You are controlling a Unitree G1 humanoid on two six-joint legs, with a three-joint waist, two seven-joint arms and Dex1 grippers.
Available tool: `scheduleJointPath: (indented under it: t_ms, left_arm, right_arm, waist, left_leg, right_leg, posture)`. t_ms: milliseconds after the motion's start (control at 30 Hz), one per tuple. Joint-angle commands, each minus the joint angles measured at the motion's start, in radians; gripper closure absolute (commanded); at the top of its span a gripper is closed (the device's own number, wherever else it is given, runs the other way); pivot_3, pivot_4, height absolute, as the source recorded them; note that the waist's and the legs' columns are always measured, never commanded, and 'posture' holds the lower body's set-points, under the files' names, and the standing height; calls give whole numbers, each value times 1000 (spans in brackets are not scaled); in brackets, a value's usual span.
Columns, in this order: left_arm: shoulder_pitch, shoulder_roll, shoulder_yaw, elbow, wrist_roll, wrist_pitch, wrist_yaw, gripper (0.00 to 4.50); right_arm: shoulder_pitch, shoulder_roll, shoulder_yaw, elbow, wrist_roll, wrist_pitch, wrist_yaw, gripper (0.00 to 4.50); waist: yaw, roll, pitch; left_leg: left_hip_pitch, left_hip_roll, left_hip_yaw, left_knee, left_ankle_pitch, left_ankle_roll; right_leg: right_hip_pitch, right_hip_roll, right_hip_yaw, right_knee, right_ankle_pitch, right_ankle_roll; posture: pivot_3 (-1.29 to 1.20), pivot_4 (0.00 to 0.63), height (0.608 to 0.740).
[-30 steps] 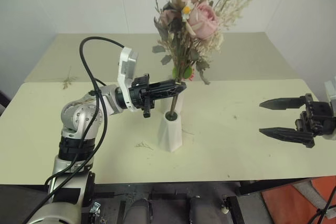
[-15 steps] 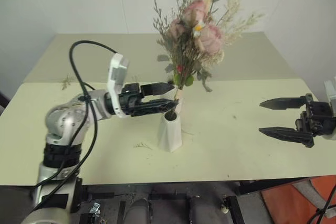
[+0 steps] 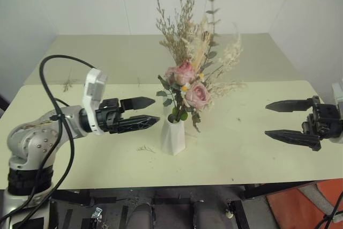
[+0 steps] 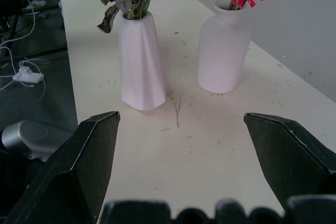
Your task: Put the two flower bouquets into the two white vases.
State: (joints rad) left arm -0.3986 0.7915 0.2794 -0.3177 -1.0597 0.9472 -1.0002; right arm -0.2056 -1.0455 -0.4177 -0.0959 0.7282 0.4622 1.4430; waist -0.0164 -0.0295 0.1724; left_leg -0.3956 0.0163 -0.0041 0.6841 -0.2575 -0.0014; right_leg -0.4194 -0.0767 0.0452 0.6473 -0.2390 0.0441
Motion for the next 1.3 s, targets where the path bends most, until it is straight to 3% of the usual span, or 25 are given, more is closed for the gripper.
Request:
scheduleJointPath:
  t_ms: [33,200,500,800,1300]
  left_arm:
    - [41,91,106,1,22,-48,-63,7]
    - [140,175,214,36,57,-81,-99,7]
    - [319,206,374,24,94,-160,-191,7]
    - [380,217,378,22,157,-253,-251,7]
    - [381,208,352,-26,137,-232,-227,7]
  right_arm:
    - [-4,-9,-25,6,0,-26,14,0]
    - [-6,-8,-21,32,-13,-36,20,0]
    - [3,-4,-30,58,-32,-49,6,0]
    - [19,-5,-47,64,-39,-56,-15,0]
    - [64,-10,-80,46,-36,-47,-37,0]
  waist:
    - [0,0,0]
    - [2,0,0]
    - [2,0,0]
    - [3,0,0]
    - [2,0,0]
  left_leg:
    - [0,0,0,0,0,0]
    - [0,0,1,-1,0,0]
    - [0,1,1,-2,0,0]
    - [1,1,2,-2,0,0]
    - [1,1,2,-3,0,0]
  right_leg:
    - [0,0,0,0,0,0]
    - [0,0,0,-1,0,0]
    - [-1,0,0,-1,0,0]
    - [0,0,0,-1,0,0]
    - [0,0,0,-1,0,0]
  posture:
    - [0,150,740]
    - [0,150,740]
    - [0,150,740]
    - [0,150,740]
    - [0,150,740]
